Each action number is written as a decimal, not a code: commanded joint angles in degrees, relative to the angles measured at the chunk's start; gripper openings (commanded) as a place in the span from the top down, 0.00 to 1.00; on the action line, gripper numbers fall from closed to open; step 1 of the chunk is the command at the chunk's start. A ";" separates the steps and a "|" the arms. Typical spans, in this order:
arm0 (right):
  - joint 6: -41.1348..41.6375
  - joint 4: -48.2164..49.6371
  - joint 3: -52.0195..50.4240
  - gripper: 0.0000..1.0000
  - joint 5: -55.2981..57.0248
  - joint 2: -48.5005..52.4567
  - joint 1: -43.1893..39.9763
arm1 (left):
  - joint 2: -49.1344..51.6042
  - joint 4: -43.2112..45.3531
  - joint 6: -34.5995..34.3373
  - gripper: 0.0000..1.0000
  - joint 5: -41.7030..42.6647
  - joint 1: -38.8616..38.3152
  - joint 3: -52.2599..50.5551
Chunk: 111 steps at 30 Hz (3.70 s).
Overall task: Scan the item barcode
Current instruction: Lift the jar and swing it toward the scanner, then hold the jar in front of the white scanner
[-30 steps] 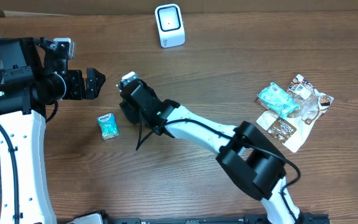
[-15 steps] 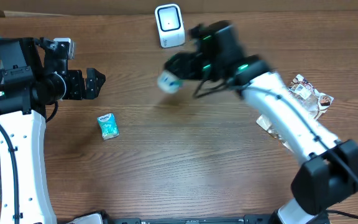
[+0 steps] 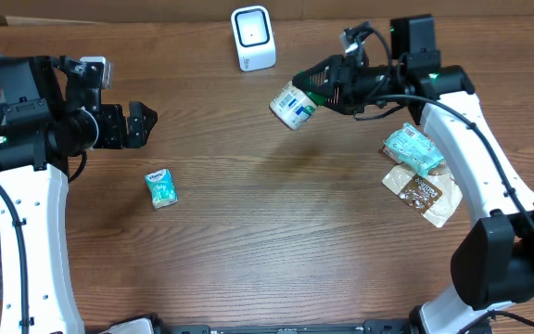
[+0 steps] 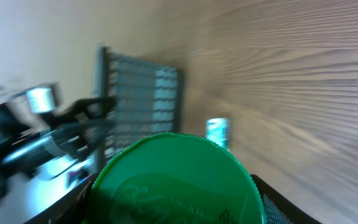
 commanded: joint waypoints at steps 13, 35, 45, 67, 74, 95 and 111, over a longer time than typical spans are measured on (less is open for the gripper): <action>0.09 2.93 0.61 0.71 -1.64 -0.85 0.72 | -0.28 0.17 0.90 0.00 0.63 -0.39 1.27; -45.24 56.96 0.61 0.80 85.26 14.38 22.69 | -0.28 0.17 0.90 0.01 0.63 -0.37 1.27; -82.99 84.63 0.63 0.83 74.99 28.85 21.68 | -0.28 0.15 0.90 0.01 0.63 -0.39 1.27; -90.40 79.25 9.18 0.86 64.15 37.66 20.31 | -0.28 0.17 0.90 0.00 0.63 -0.39 1.27; -90.42 79.67 9.18 0.82 64.15 37.64 20.15 | -0.28 0.17 0.90 0.00 0.63 -0.37 1.27; -67.34 67.28 9.11 0.83 65.66 19.69 20.63 | -0.28 0.15 0.90 0.01 0.63 -0.37 1.27; -27.93 0.55 9.11 0.80 42.47 -1.42 19.93 | -0.28 0.17 0.90 0.01 0.63 -0.37 1.27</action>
